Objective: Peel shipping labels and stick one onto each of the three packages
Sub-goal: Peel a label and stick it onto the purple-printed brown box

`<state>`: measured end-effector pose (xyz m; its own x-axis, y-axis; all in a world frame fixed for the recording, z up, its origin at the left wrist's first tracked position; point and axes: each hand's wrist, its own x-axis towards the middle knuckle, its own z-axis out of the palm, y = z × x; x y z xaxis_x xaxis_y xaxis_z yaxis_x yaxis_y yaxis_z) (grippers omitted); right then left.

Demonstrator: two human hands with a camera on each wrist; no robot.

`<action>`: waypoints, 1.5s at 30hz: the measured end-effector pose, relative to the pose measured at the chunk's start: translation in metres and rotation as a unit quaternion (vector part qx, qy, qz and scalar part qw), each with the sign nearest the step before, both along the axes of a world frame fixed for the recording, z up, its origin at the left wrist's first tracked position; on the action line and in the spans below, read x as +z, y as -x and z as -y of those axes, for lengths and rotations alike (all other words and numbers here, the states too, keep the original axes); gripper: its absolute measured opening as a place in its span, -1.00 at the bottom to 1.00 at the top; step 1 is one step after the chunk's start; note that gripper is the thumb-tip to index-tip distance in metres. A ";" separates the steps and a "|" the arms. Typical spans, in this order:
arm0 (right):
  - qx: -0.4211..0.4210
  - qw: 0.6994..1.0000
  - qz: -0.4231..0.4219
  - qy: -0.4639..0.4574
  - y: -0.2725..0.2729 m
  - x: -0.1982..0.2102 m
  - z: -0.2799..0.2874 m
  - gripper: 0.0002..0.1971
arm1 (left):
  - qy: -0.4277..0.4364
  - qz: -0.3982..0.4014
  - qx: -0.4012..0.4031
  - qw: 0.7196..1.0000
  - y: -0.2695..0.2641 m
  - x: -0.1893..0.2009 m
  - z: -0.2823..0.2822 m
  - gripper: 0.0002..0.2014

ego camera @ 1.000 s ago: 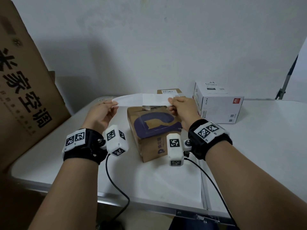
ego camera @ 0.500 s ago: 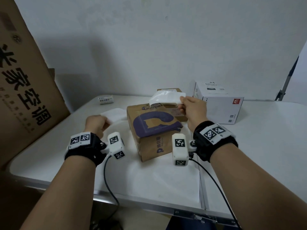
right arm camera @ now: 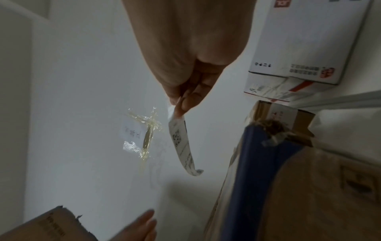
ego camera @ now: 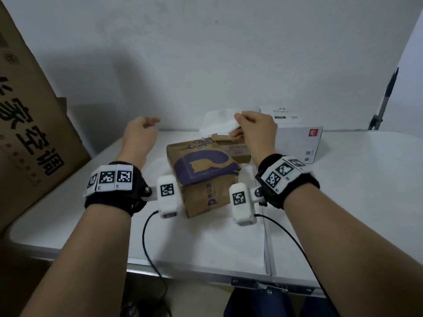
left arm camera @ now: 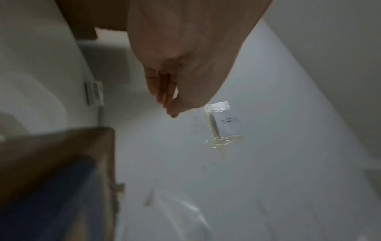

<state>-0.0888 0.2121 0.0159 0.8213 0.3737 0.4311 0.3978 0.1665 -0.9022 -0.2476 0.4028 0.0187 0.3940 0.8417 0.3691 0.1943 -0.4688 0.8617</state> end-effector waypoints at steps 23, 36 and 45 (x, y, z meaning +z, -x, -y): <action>0.031 0.758 0.560 0.333 0.041 0.044 0.038 -0.60 | 0.216 -0.231 -0.230 0.920 -0.049 0.054 0.055 -0.91; 0.018 0.747 0.589 0.308 0.054 0.039 0.045 -0.70 | 0.264 -0.260 -0.266 0.890 -0.030 0.054 0.054 -0.89; 0.033 0.761 0.551 0.341 0.056 0.025 0.041 -0.67 | 0.281 -0.081 -0.206 0.934 -0.022 0.028 0.037 -0.95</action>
<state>-0.1444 0.1708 0.0405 0.0704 0.8438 0.5320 0.9866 -0.1377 0.0879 -0.2253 0.3661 0.0466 0.7390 0.6499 -0.1774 0.2464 -0.0158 0.9690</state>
